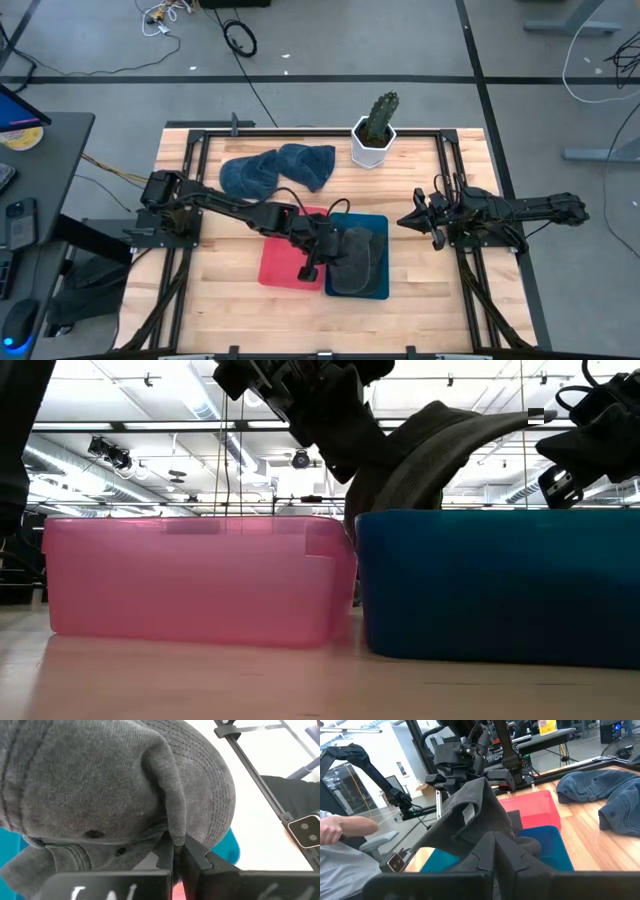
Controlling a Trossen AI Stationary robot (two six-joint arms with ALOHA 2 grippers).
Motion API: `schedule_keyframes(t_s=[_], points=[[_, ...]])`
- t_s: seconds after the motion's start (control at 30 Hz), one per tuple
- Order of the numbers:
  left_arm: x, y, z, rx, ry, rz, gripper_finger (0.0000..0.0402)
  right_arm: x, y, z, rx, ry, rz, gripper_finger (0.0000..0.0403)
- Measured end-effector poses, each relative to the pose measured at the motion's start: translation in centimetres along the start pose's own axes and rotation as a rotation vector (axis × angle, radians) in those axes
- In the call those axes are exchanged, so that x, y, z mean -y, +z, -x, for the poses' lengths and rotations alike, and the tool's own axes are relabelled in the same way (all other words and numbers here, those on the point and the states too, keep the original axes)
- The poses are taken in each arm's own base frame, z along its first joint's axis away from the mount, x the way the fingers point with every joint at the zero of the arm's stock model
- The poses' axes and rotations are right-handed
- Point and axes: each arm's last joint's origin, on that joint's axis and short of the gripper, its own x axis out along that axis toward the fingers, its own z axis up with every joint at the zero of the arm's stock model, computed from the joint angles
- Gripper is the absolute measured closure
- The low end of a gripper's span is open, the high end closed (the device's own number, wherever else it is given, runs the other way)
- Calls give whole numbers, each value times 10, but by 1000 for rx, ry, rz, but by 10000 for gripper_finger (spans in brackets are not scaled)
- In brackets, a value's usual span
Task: Pick & Place hat
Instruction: Put the black cap into the blue bin
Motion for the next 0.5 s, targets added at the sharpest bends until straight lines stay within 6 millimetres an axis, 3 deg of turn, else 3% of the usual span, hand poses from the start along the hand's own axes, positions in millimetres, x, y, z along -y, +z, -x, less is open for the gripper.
schedule_keyframes(t_s=[0.27, 0.5], points=[[-1, 0, 0, -3, 29, 20, 330, 0, 0, 0, 1, 0, 0, 389], [-1, 2, 0, 21, 32, 22, 243, 0, 0, 0, 1, 0, 0, 389]])
